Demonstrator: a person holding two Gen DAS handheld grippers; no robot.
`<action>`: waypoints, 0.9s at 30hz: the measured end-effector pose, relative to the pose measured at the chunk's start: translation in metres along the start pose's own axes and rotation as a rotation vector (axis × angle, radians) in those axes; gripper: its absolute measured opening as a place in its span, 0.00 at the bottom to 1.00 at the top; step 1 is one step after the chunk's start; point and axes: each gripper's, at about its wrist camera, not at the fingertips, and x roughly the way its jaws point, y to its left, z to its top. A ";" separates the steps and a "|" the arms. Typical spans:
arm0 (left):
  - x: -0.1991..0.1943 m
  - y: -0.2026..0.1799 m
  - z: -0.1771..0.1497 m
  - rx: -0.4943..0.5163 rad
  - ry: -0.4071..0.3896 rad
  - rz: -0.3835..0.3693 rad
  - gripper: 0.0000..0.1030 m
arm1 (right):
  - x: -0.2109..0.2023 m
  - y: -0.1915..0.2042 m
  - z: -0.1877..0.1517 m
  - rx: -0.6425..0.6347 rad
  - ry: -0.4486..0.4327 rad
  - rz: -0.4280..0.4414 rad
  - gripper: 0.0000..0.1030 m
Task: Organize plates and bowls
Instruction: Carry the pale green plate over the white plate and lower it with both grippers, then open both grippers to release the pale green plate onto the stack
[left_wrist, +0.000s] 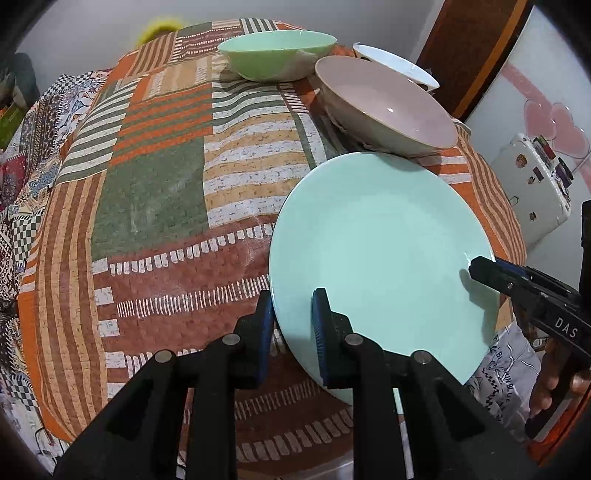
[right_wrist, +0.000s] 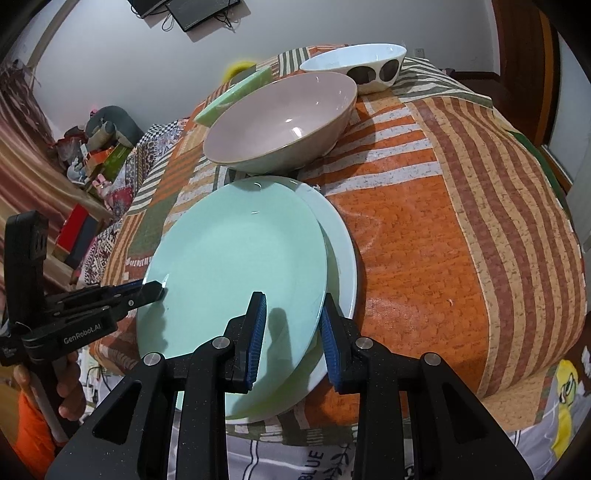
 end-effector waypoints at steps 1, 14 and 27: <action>0.000 0.000 0.000 0.000 0.000 0.000 0.19 | 0.000 0.000 0.000 -0.001 -0.001 -0.001 0.26; -0.006 0.004 0.001 -0.015 -0.004 -0.003 0.20 | -0.015 0.000 0.012 -0.079 -0.077 -0.113 0.26; -0.061 -0.006 0.036 0.041 -0.194 0.043 0.61 | -0.033 -0.004 0.036 -0.082 -0.146 -0.119 0.49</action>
